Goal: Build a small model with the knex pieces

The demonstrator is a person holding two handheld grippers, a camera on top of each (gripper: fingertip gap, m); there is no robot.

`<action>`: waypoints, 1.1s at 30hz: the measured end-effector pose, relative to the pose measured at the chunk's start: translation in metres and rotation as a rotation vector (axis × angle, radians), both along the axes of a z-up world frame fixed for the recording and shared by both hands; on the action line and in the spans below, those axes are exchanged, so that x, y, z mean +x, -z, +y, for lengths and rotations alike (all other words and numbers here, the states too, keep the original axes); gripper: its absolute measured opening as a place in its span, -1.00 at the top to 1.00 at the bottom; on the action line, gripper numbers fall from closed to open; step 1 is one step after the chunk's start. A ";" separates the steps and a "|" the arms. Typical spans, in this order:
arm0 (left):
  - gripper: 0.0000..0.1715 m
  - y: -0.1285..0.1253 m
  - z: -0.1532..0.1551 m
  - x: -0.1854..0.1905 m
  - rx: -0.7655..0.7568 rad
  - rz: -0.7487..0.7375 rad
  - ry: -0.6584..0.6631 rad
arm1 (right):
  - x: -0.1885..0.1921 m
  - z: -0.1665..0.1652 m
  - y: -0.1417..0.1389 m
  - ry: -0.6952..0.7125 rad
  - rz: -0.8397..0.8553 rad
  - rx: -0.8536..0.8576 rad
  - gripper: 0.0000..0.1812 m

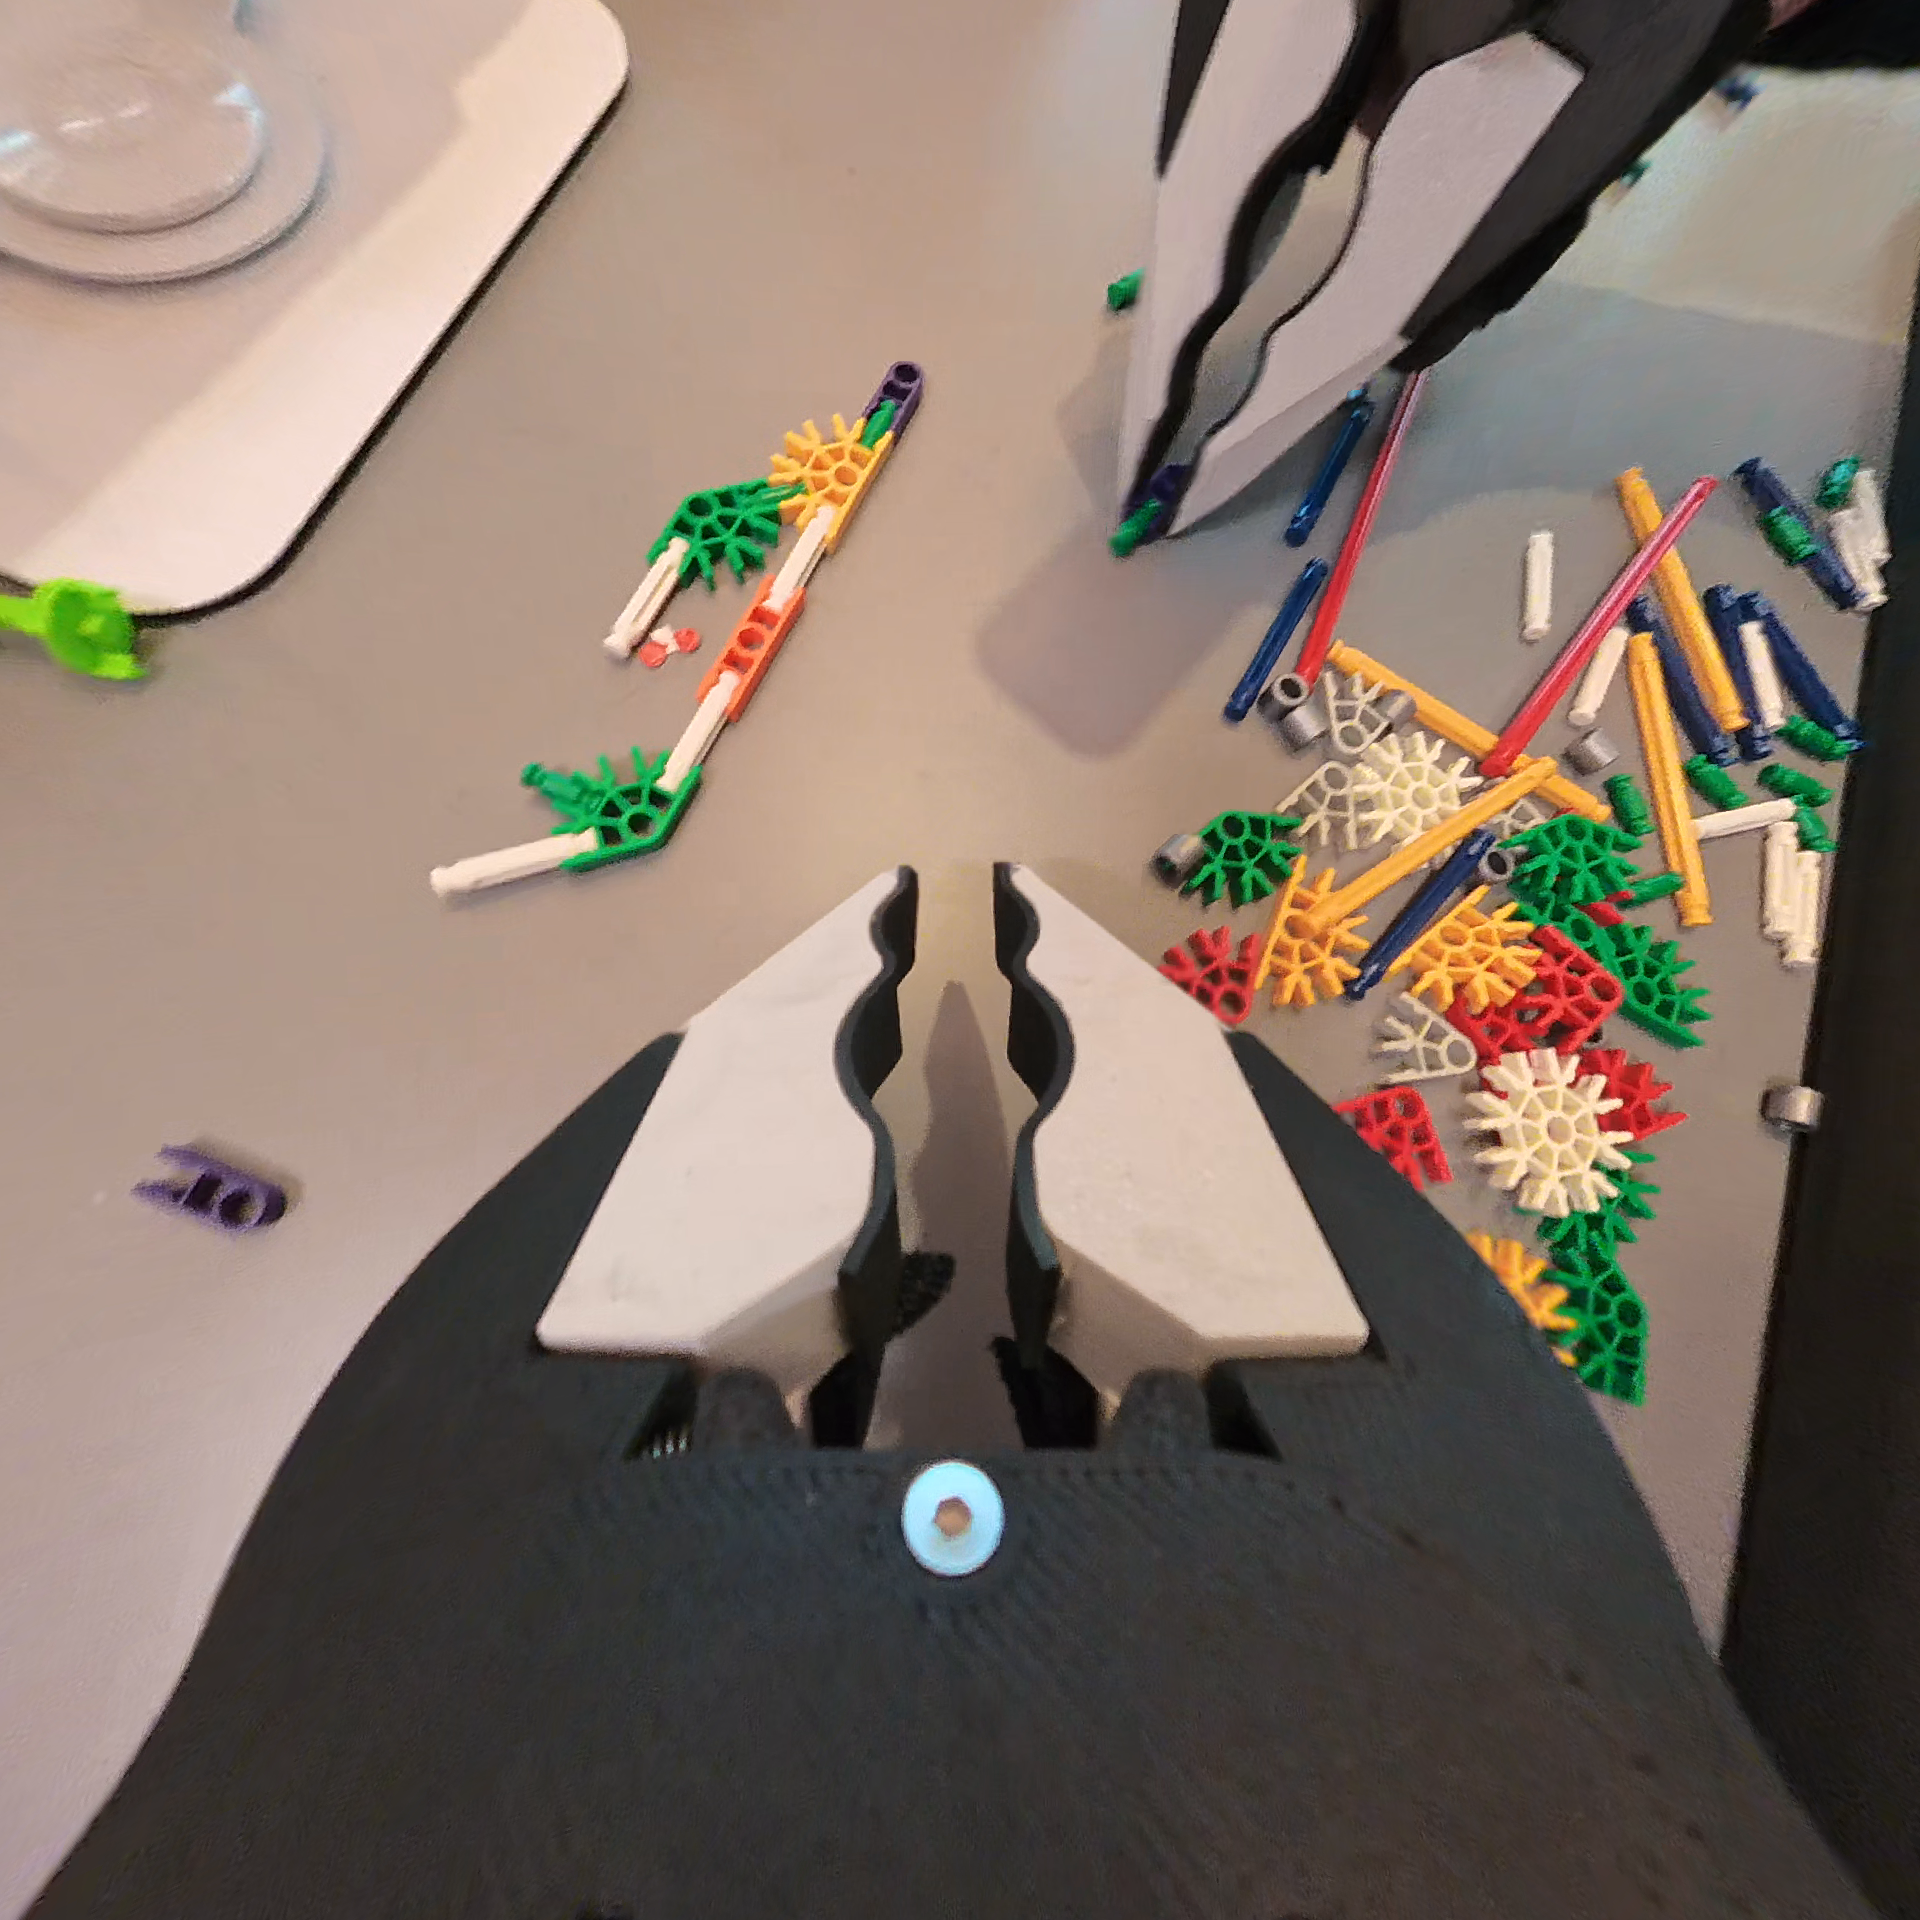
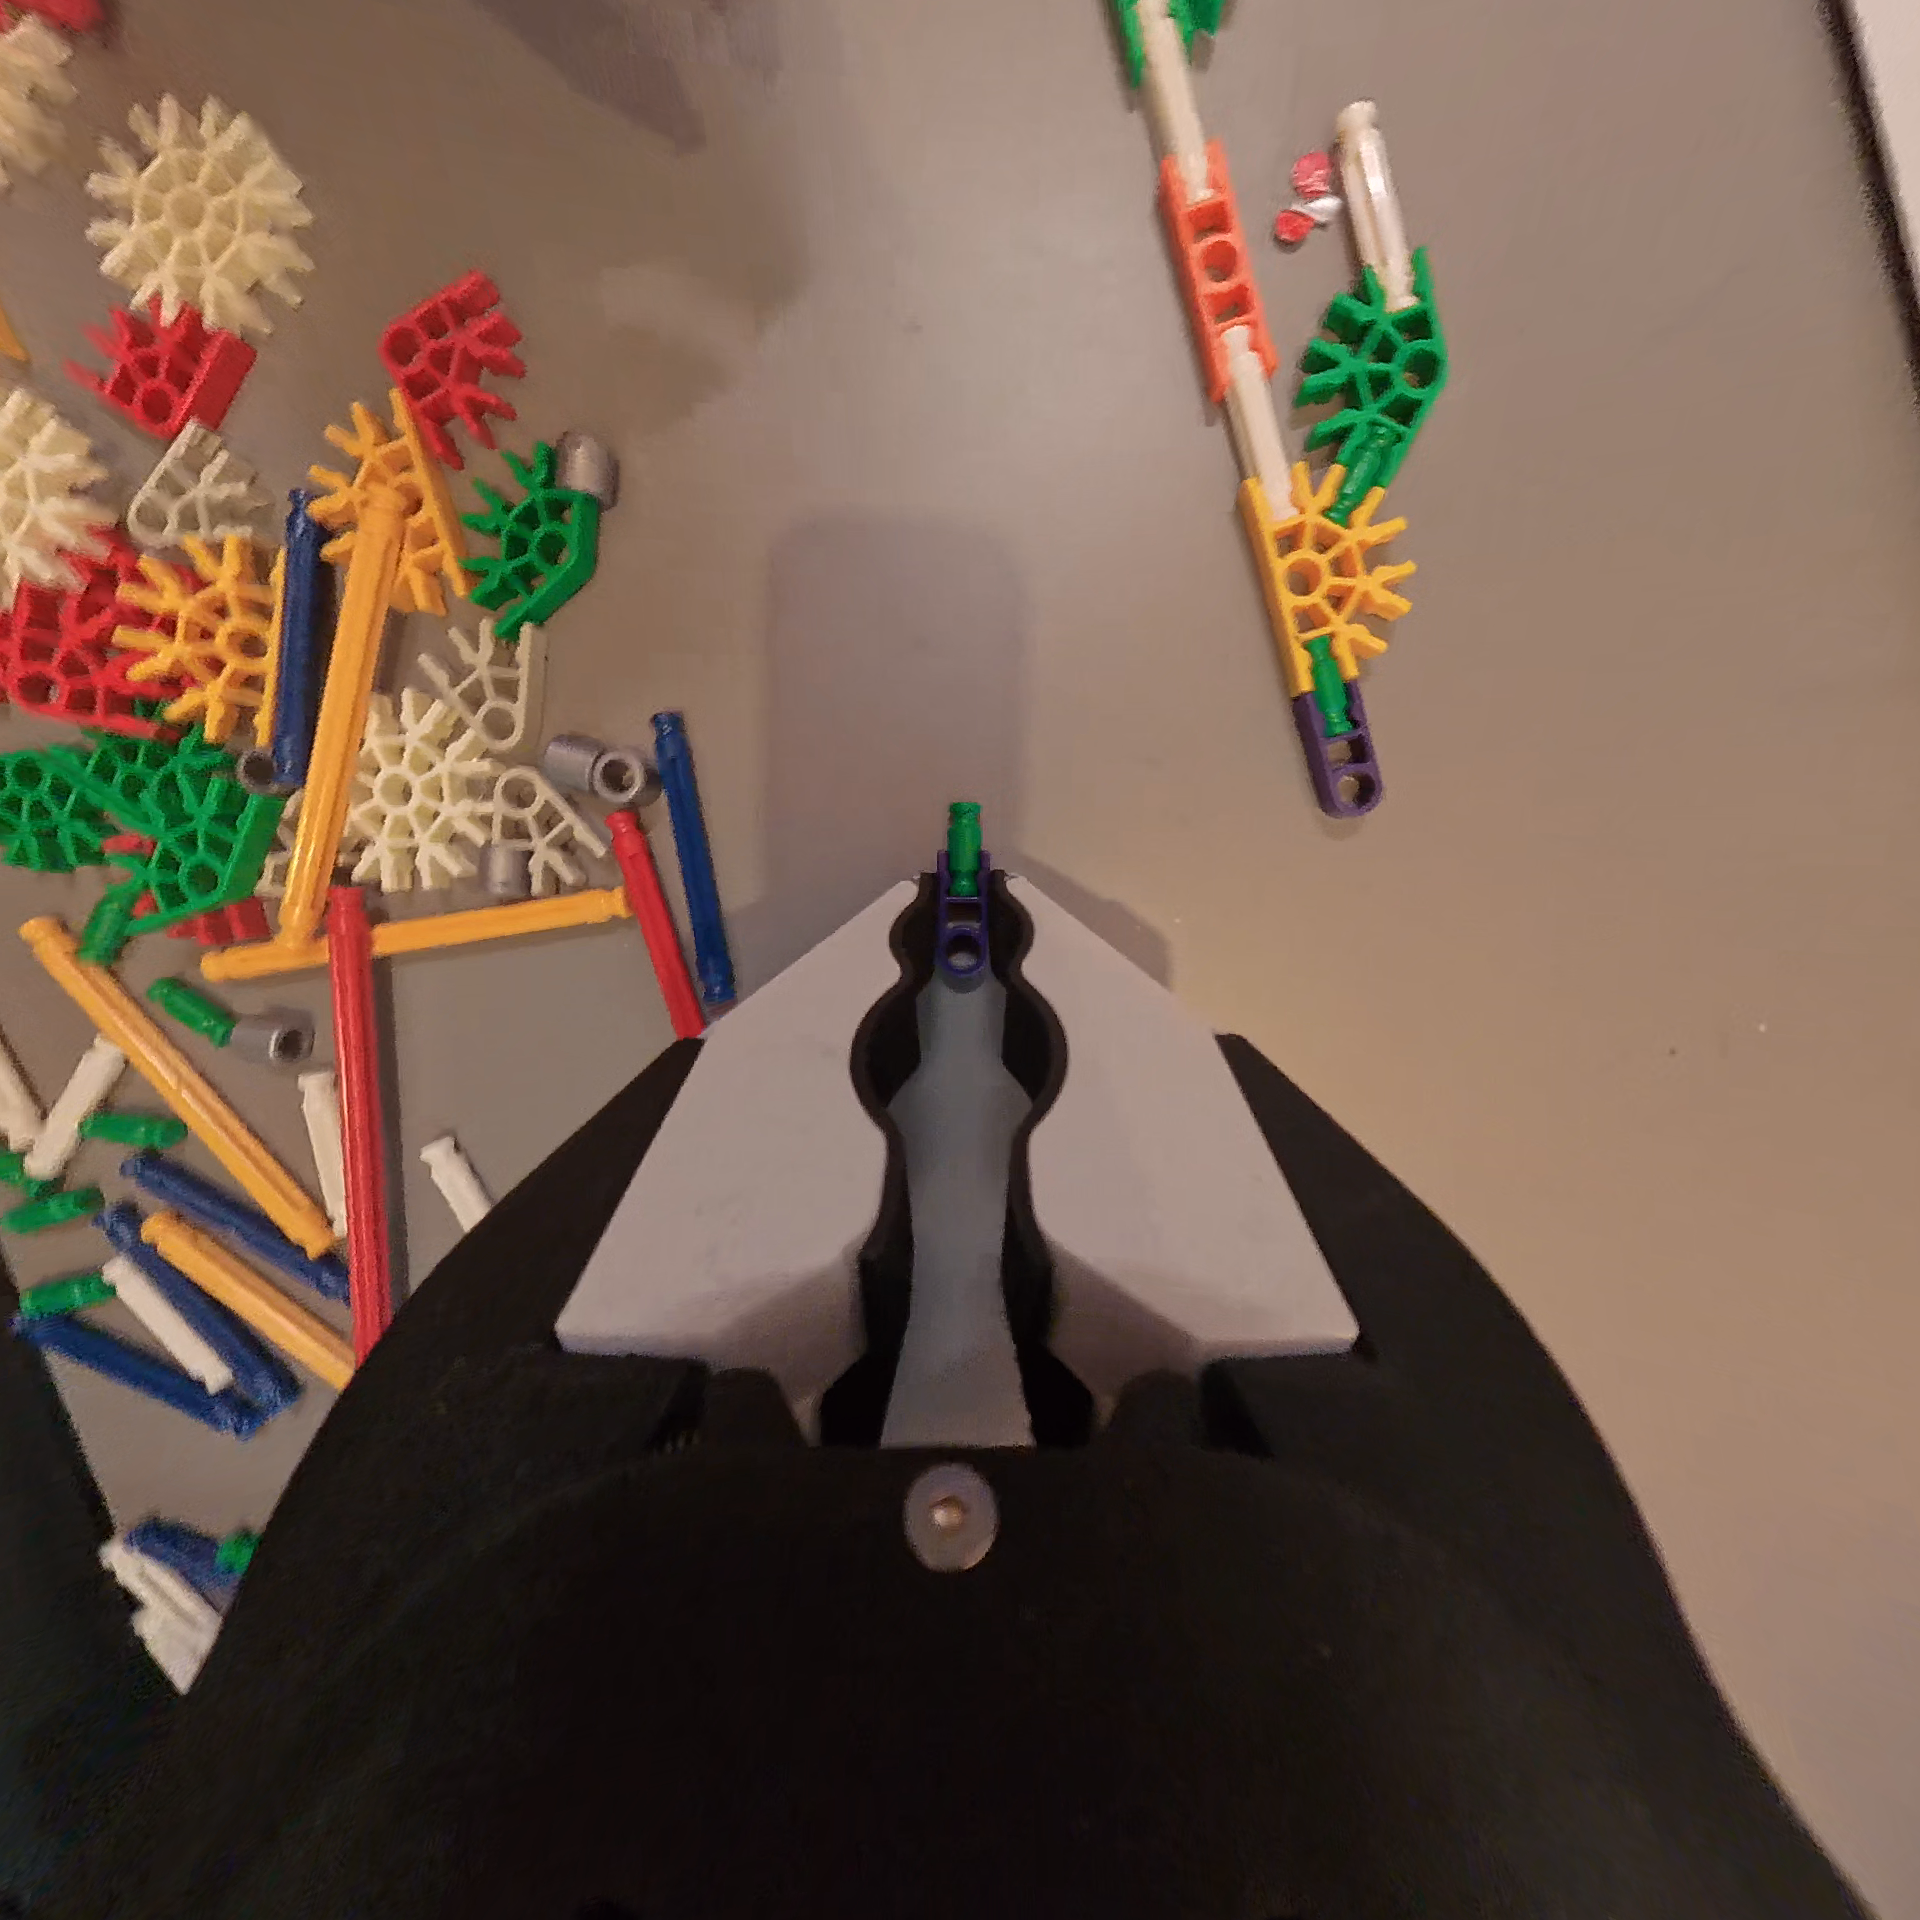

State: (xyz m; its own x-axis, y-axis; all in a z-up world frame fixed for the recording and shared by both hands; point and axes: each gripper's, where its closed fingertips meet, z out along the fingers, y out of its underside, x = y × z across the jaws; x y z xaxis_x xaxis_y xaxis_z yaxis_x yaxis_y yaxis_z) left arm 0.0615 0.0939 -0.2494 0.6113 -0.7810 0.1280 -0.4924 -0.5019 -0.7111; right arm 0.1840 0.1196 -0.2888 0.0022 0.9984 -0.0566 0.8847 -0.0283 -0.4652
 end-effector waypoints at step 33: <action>0.59 0.013 -0.073 0.035 -0.125 0.132 0.332 | 0.005 -0.119 -0.040 0.046 0.233 -0.162 0.73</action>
State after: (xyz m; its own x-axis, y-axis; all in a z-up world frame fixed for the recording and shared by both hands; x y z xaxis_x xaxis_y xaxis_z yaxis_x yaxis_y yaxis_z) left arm 0.0963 0.0210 -0.2627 0.3456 -0.9225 0.1720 -0.7261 -0.3790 -0.5737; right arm 0.1893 0.0009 -0.2491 0.0156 0.9754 -0.2200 0.7509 -0.1567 -0.6416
